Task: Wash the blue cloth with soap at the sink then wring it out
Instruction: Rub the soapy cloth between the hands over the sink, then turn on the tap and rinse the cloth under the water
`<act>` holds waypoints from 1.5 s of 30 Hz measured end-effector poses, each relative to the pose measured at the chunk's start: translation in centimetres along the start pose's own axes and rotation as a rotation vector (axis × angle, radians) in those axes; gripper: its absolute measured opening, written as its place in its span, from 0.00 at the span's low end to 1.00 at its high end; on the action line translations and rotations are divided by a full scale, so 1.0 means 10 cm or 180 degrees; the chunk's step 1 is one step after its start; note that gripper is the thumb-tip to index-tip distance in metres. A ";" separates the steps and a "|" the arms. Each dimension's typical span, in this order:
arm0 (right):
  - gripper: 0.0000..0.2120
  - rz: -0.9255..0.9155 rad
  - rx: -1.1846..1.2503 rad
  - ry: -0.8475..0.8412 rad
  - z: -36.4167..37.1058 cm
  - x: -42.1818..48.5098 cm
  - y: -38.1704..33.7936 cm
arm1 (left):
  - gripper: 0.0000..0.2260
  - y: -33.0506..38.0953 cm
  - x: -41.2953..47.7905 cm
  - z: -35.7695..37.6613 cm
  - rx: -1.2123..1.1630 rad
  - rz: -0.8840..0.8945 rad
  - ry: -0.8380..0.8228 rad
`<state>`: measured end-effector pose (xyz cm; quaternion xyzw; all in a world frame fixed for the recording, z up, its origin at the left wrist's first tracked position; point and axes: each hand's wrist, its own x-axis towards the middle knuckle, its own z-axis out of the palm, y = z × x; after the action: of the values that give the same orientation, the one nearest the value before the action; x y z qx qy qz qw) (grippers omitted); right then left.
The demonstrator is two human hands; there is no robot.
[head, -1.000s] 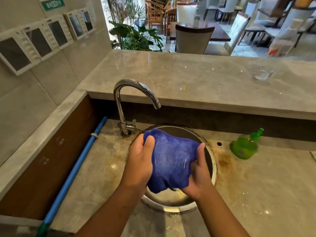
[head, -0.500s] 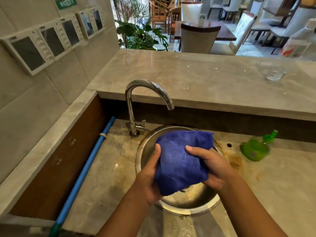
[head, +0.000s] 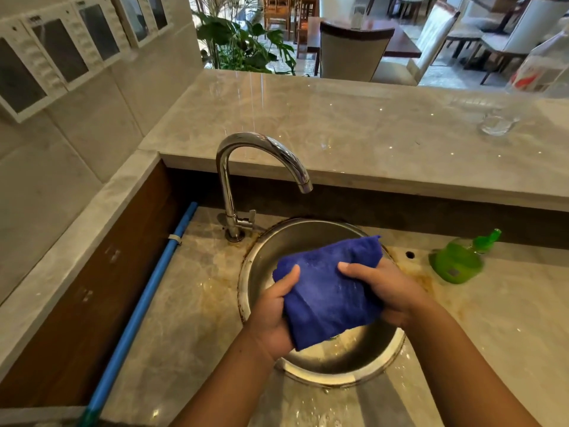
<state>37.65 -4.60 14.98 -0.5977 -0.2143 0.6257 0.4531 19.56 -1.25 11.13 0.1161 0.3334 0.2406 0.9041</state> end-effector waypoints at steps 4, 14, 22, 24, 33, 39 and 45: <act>0.10 0.0128 -0.0425 0.0315 -0.13 0.21 0.09 | 0.25 -0.01 0.10 -0.12 -0.0272 -0.0077 0.0189; 0.10 0.0129 -0.0423 0.0379 0.13 1.28 0.05 | 0.21 0.22 -0.09 -0.46 -0.0480 0.0374 0.0584; 0.28 0.0700 0.0596 -0.0276 0.85 1.99 0.01 | 0.20 0.35 -0.26 -0.75 -0.0776 0.0536 0.0755; 0.32 0.0799 0.0719 -0.0306 0.94 2.11 0.04 | 0.19 0.38 -0.30 -0.80 -0.0814 0.0578 0.0739; 0.29 0.1090 0.0918 -0.0416 1.23 2.32 0.06 | 0.20 0.44 -0.49 -1.00 -0.1028 0.0489 0.0916; 0.23 0.1000 0.1442 -0.0188 1.27 2.37 0.10 | 0.20 0.50 -0.55 -1.07 -0.0992 0.0484 0.0980; 0.09 0.0769 0.1417 -0.0360 1.28 2.26 0.16 | 0.21 0.48 -0.59 -1.12 -0.1010 0.0449 0.1022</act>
<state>27.97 16.72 3.63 -0.4686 -0.0233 0.7394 0.4829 6.58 0.41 7.69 -0.0442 0.4220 0.3679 0.8274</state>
